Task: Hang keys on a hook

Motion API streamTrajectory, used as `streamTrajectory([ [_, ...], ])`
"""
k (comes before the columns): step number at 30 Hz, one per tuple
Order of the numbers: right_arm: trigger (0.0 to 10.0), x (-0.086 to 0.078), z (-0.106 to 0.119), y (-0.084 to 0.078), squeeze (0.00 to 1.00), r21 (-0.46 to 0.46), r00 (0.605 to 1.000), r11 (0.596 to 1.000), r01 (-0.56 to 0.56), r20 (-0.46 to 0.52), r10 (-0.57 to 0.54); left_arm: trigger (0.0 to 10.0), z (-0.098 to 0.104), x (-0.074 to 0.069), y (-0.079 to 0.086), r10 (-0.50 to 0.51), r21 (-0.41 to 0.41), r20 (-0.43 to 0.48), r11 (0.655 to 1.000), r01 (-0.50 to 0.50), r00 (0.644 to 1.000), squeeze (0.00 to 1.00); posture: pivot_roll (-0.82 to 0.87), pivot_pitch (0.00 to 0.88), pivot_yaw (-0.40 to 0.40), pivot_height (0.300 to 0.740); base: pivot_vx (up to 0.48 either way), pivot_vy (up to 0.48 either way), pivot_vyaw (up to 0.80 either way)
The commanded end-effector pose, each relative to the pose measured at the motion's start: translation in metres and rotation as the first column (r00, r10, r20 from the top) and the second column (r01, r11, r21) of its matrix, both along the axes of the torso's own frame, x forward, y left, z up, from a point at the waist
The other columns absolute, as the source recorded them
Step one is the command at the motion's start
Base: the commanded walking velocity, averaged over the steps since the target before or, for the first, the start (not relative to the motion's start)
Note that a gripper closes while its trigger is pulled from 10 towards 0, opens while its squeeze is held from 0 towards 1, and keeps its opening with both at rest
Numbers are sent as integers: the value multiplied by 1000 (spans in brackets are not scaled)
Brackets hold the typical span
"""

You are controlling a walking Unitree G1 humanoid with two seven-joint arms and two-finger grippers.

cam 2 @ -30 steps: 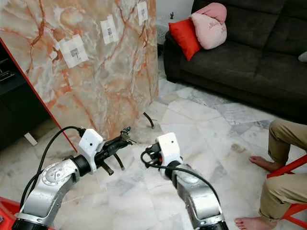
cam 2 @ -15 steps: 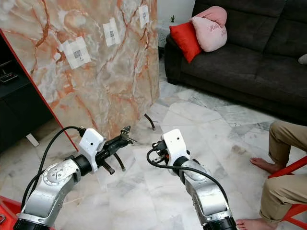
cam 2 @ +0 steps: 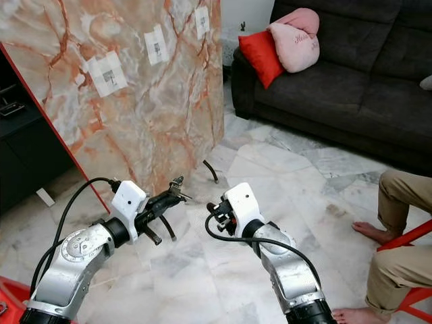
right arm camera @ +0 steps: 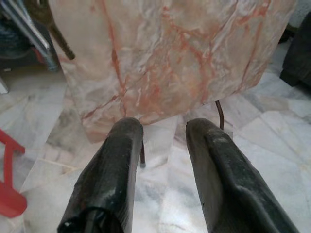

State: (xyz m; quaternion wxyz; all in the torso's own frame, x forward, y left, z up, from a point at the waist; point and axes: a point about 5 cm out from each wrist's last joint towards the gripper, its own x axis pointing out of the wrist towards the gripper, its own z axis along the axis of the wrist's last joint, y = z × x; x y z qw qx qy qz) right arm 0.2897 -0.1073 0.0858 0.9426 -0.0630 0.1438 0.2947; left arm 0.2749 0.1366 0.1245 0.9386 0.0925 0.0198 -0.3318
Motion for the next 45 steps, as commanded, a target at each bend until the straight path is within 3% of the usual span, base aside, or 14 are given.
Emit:
streamTrajectory([
  [1,10000,4,3,1,0,8,1000,1000,-2,25,2,10000,4,3,-2,-7,2,20,1000,7,1000,0,-25,0,-26,740,0,0,0],
  [7,10000,10,6,7,0,58,998,998,-33,54,30,10000,8,2,-7,-31,-15,31,999,31,999,0,-20,0,-26,740,0,0,0],
  [24,10000,9,-1,18,0,26,988,988,-151,33,150,10000,9,-1,-11,-74,-11,24,997,74,997,0,-17,0,-31,740,0,0,0],
  [45,10000,11,7,37,0,53,966,966,-253,72,249,10000,10,1,-13,-81,-2,32,997,81,996,0,-7,0,-39,740,0,0,0],
])
